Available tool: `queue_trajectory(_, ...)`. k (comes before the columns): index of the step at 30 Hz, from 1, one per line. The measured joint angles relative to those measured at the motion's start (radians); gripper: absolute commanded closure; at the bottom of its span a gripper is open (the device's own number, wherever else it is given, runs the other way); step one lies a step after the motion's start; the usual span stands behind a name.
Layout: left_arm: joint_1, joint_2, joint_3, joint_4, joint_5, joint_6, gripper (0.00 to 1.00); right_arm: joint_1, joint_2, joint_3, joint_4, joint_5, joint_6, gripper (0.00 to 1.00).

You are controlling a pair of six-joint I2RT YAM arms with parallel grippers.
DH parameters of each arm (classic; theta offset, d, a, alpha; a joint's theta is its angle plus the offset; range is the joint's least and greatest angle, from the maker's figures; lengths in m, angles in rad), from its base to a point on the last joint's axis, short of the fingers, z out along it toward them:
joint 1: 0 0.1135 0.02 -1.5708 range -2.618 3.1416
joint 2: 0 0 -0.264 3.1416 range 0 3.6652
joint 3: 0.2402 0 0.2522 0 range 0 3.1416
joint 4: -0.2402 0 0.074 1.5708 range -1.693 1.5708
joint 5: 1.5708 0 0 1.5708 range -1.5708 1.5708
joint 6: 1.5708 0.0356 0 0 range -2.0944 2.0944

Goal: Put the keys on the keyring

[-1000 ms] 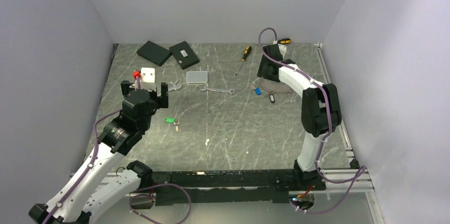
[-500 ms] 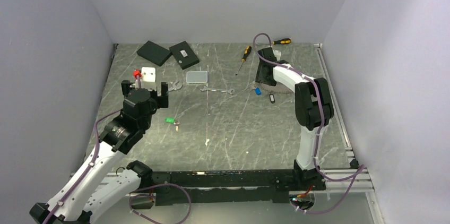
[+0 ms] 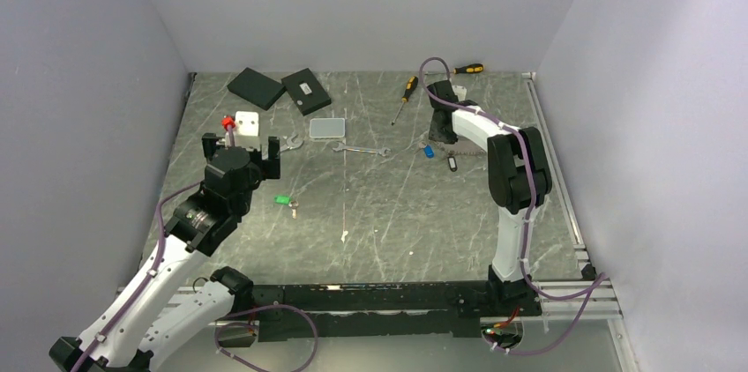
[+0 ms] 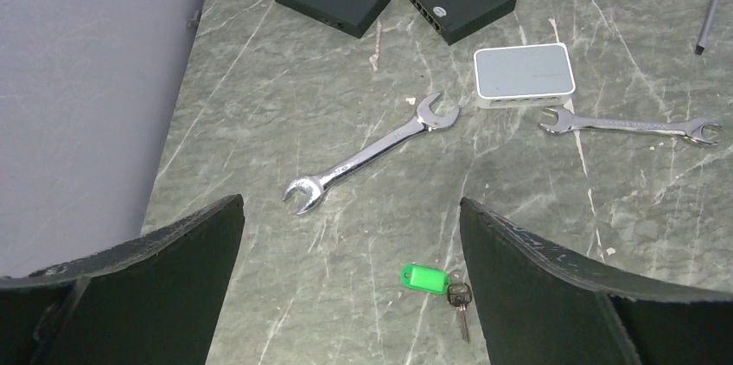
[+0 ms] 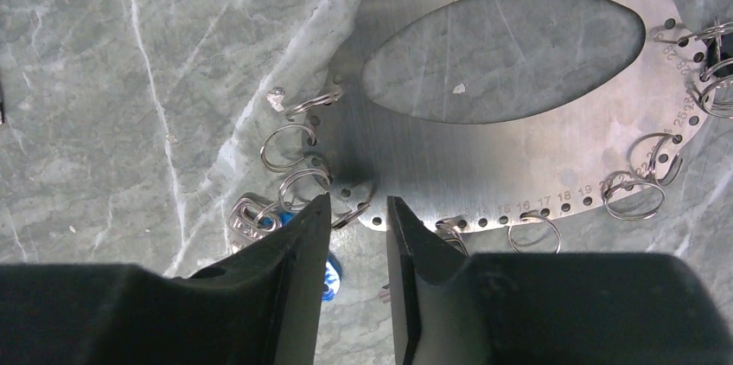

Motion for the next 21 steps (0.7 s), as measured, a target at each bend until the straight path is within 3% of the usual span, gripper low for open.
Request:
queue_trajectory(4, 0.002, 0.000, 0.000, 0.000, 0.001, 0.000, 0.01, 0.000, 0.000, 0.000, -0.001, 0.002, 0.006, 0.69)
queue_trajectory(7, 0.002, 0.000, 0.000, 0.000, 0.001, 0.000, 0.01, 0.000, 0.001, 0.000, -0.001, 0.002, 0.009, 0.81)
queue_trajectory(14, 0.002, 0.000, 0.000, 0.000, 0.002, 0.000, 0.01, 0.002, 0.001, -0.004, 0.003, 0.002, 0.016, 0.82)
queue_trajectory(17, 0.003, 0.000, 0.000, 0.000, 0.002, 0.000, 0.01, 0.002, 0.001, -0.013, 0.003, 0.002, 0.017, 0.75)
queue_trajectory(21, 0.004, 0.000, 0.000, 0.000, 0.002, 0.000, 0.01, 0.002, -0.006, -0.048, 0.014, 0.003, 0.024, 0.51)
